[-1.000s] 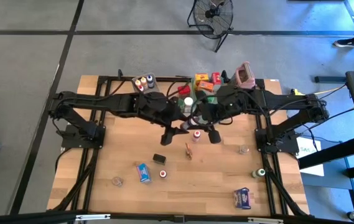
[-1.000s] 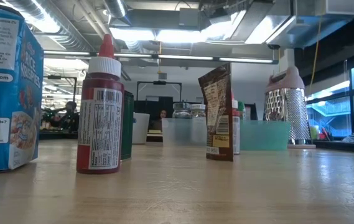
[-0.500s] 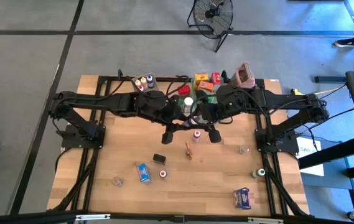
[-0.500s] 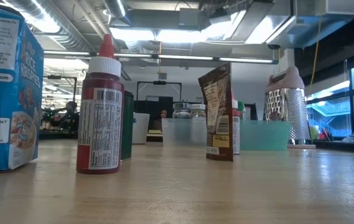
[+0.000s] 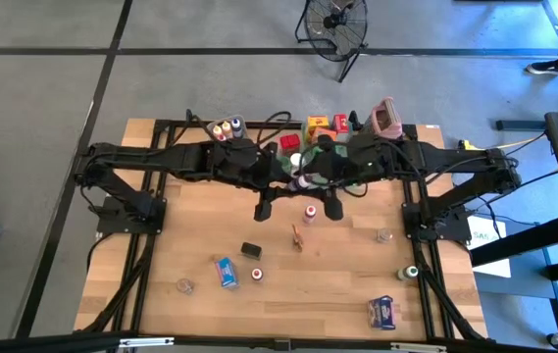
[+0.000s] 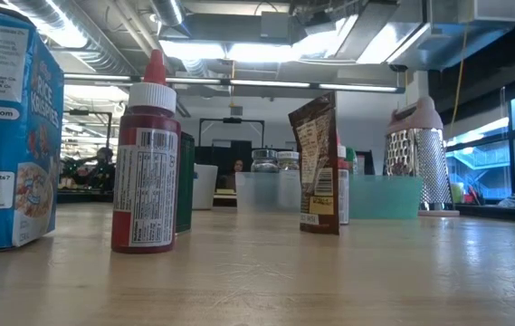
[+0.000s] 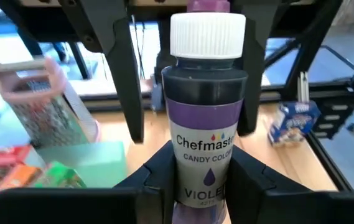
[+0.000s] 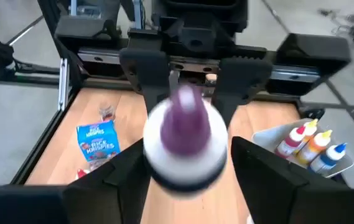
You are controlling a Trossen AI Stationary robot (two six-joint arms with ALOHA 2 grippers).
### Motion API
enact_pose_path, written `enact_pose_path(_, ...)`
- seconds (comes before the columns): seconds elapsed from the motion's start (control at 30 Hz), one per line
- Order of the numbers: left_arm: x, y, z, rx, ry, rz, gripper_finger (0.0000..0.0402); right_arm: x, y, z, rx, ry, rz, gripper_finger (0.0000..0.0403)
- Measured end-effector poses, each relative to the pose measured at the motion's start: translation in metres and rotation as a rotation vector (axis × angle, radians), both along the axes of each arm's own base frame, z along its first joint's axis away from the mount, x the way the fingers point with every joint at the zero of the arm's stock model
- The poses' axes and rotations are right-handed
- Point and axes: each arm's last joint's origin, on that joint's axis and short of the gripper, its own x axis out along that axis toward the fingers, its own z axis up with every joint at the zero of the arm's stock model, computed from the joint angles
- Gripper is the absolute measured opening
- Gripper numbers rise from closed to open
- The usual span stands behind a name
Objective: Pick & Place Kitchen Items
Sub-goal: Put the violet food coloring bottle into the gray bin
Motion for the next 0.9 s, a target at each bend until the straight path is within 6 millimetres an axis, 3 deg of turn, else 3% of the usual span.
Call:
enact_pose_path(0.27, -0.011, -0.001, 0.023, 0.029, -0.143, -0.005, 0.0092, -0.002, 0.001, 0.014, -0.028, -0.123, 0.023, 0.0233)
enact_pose_path(0.9, -0.007, 0.0, 0.038, 0.032, -0.304, 0.002, 0.0095, 0.003, 0.003, 0.032, -0.121, -0.328, 0.087, 0.0219)
